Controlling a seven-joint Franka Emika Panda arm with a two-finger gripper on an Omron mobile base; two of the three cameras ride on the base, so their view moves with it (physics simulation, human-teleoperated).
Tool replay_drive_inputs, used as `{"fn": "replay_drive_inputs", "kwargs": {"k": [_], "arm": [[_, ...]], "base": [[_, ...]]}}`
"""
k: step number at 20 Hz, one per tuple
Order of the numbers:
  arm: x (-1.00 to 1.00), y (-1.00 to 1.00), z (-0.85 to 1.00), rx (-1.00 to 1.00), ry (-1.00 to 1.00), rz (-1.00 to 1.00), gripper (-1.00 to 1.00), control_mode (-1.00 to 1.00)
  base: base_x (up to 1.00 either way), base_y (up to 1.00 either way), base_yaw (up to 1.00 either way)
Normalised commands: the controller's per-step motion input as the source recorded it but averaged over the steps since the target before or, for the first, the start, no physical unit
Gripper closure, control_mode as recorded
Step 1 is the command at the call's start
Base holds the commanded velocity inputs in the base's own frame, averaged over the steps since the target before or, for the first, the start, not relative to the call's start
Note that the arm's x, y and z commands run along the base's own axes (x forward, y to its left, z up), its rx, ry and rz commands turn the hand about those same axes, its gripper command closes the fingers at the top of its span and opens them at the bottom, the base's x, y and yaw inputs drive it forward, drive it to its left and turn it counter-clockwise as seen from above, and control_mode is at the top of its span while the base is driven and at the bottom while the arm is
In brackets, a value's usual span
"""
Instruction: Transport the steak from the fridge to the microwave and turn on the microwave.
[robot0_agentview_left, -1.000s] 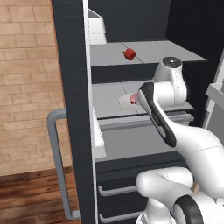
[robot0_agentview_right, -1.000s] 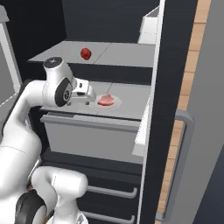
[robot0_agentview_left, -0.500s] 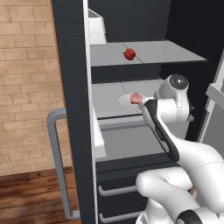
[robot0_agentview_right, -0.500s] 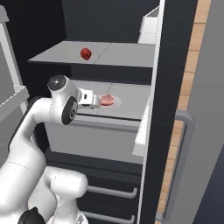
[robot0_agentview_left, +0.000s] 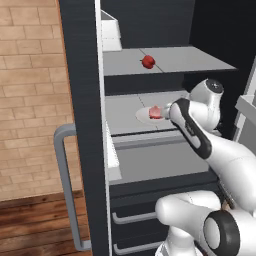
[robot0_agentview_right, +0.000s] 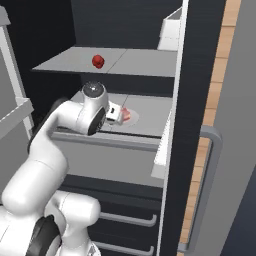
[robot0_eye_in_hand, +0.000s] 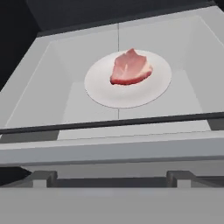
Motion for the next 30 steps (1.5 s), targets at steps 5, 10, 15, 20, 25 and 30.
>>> {"fn": "replay_drive_inputs", "kwargs": {"k": [5, 10, 15, 20, 25, 30], "arm": [[0.34, 0.00, 0.03, 0.11, 0.09, 0.00, -1.00, -1.00], [0.22, 0.04, 0.00, -0.01, 0.02, 0.00, -1.00, -1.00], [0.11, 0.06, -0.05, -0.09, 0.00, 0.00, -1.00, -1.00], [0.06, 0.04, -0.13, -0.08, 0.00, 0.00, -1.00, -1.00], [0.12, 0.01, -0.10, -0.03, 0.00, 0.00, -1.00, -1.00], [0.20, 0.00, -0.04, -0.03, 0.00, 0.00, -1.00, -1.00]], "base": [[0.00, 0.00, 0.00], [0.00, 0.00, 0.00], [0.00, 0.00, 0.00], [0.00, 0.00, 0.00], [0.00, 0.00, 0.00], [0.00, 0.00, 0.00]]}}
